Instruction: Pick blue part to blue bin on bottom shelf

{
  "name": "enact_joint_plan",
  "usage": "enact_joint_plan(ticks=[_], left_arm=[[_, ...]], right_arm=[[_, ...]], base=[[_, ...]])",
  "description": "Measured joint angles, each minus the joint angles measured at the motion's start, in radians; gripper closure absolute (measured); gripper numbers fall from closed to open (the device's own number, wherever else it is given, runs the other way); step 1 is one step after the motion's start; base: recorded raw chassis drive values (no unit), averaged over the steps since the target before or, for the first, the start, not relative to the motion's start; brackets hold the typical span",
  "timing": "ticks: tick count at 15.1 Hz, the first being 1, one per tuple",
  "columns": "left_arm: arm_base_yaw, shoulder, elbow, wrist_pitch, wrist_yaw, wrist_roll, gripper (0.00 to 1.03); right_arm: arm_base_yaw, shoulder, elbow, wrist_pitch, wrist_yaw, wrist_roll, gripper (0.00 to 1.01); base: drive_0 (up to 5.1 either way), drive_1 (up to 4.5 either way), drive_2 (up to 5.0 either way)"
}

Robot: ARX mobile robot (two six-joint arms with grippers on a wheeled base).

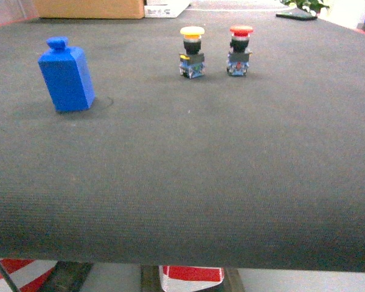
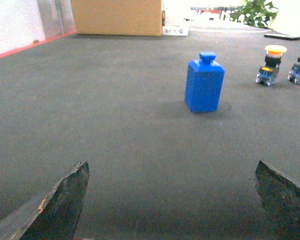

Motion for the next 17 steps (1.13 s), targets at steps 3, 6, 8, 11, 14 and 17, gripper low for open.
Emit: enact_joint_plan(ticks=[3, 6, 8, 11, 14, 17], left_arm=[[0.000, 0.000, 0.000, 0.001, -0.002, 0.000, 0.05], [0.000, 0.000, 0.000, 0.001, -0.002, 0.000, 0.05], [0.000, 0.000, 0.000, 0.003, 0.000, 0.000, 0.05], [0.000, 0.000, 0.000, 0.001, 0.000, 0.000, 0.05], [0.000, 0.000, 0.000, 0.000, -0.001, 0.000, 0.05], [0.000, 0.000, 0.000, 0.000, -0.001, 0.000, 0.05]], right_arm=[[0.000, 0.000, 0.000, -0.001, 0.000, 0.002, 0.03], [0.000, 0.000, 0.000, 0.001, 0.000, 0.000, 0.03], [0.000, 0.000, 0.000, 0.003, 0.000, 0.001, 0.03], [0.000, 0.000, 0.000, -0.001, 0.000, 0.001, 0.03], [0.000, 0.000, 0.000, 0.000, 0.000, 0.001, 0.03], [0.000, 0.000, 0.000, 0.000, 0.000, 0.001, 0.03]], base=[[0.0, 0.00, 0.0], [0.0, 0.00, 0.0], [0.0, 0.00, 0.0], [0.0, 0.00, 0.0], [0.0, 0.00, 0.0], [0.0, 0.00, 0.0]])
